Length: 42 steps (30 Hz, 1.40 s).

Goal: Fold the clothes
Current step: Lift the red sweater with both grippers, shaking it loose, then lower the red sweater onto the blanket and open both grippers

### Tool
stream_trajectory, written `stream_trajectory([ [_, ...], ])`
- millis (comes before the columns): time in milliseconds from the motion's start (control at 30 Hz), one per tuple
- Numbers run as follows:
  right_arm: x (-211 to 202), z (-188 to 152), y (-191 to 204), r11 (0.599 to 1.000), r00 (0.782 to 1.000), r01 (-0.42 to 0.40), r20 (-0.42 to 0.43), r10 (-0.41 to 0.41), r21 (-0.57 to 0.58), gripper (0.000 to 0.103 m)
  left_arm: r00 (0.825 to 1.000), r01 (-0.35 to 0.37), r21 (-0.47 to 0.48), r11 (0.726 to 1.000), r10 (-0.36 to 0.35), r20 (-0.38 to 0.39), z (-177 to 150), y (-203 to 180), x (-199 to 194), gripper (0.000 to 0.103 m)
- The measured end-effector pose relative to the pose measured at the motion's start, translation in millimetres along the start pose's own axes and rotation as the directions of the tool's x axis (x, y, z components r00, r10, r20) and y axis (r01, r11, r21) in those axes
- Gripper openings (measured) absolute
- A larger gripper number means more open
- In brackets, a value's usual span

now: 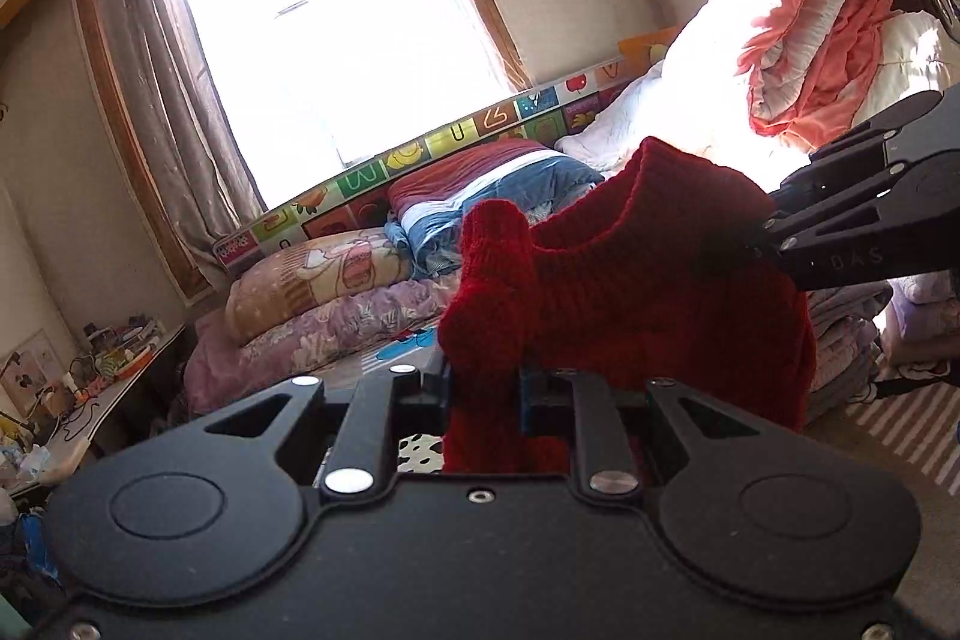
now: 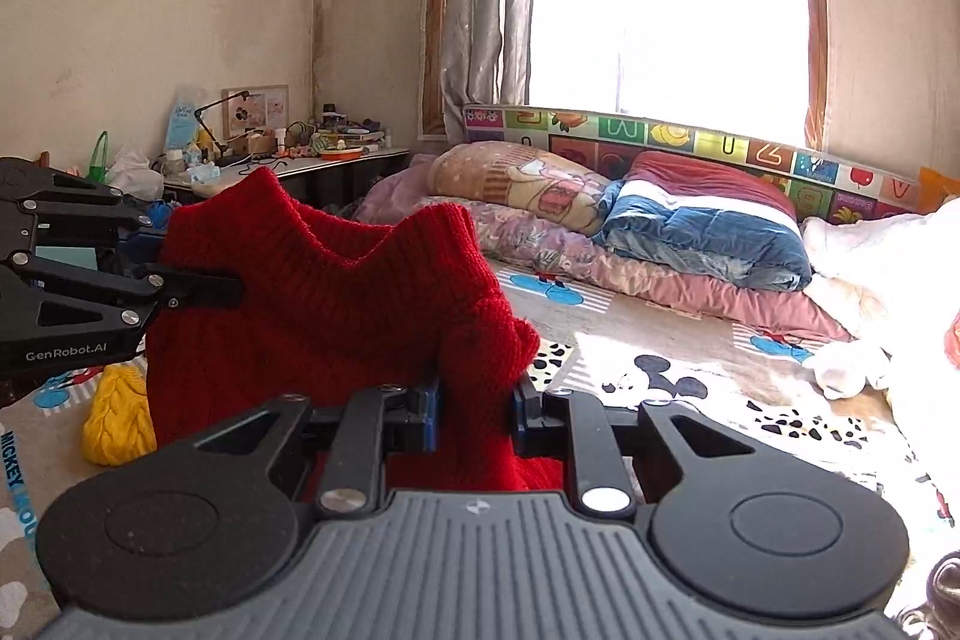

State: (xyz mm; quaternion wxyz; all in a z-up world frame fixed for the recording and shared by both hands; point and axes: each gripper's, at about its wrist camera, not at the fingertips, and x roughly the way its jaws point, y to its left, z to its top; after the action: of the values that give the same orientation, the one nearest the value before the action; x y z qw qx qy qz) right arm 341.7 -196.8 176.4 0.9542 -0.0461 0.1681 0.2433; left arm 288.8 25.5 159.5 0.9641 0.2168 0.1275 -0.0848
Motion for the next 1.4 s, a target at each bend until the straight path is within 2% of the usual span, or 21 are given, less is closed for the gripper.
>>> stream_trajectory([
  [100,11.2,-12.5,-4.9,1.000,0.999,0.018,0.033,-0.018,0.005,0.023,0.999,0.025,0.059,0.998,-0.023,-0.044,-29.7,-17.9,0.7,0.018],
  [200,17.6,-48.9,4.8,0.997,1.000,0.015,-0.010,-0.016,-0.070,0.023,0.992,0.083,0.130,0.988,-0.070,-0.101,-65.7,-40.3,-10.9,0.018],
  [300,9.9,-94.5,18.9,0.992,0.996,-0.029,-0.081,0.019,-0.125,0.023,0.979,0.153,0.164,0.975,-0.126,-0.162,-92.3,-60.3,-24.7,0.019],
  [400,-4.0,-135.4,36.1,0.984,0.989,-0.068,-0.144,0.045,-0.163,0.023,0.970,0.189,0.191,0.963,-0.153,-0.191,-114.6,-78.5,-45.3,0.019],
  [533,-33.4,-172.1,59.5,0.980,0.983,-0.094,-0.171,0.064,-0.177,0.023,0.962,0.215,0.226,0.950,-0.166,-0.216,-135.0,-100.3,-73.6,0.019],
  [867,-95.7,-243.8,113.8,0.961,0.971,-0.144,-0.219,0.092,-0.235,0.023,0.937,0.283,0.304,0.910,-0.194,-0.291,-194.3,-146.9,-131.1,0.019],
  [1067,-126.7,-285.8,143.6,0.948,0.962,-0.176,-0.252,0.108,-0.265,0.023,0.932,0.299,0.392,0.870,-0.179,-0.314,-229.1,-176.5,-163.7,0.018],
  [1267,-148.7,-306.8,164.6,0.929,0.946,-0.209,-0.302,0.114,-0.304,0.023,0.925,0.314,0.451,0.836,-0.161,-0.345,-256.0,-200.0,-182.0,0.019],
  [1333,-156.0,-313.8,171.6,0.923,0.941,-0.220,-0.319,0.115,-0.317,0.025,0.909,0.346,0.457,0.819,-0.174,-0.378,-262.8,-204.6,-187.5,0.022],
  [1400,-163.3,-320.8,178.6,0.915,0.935,-0.232,-0.335,0.116,-0.329,0.031,0.891,0.387,0.460,0.799,-0.196,-0.410,-268.9,-207.9,-194.4,0.029],
])
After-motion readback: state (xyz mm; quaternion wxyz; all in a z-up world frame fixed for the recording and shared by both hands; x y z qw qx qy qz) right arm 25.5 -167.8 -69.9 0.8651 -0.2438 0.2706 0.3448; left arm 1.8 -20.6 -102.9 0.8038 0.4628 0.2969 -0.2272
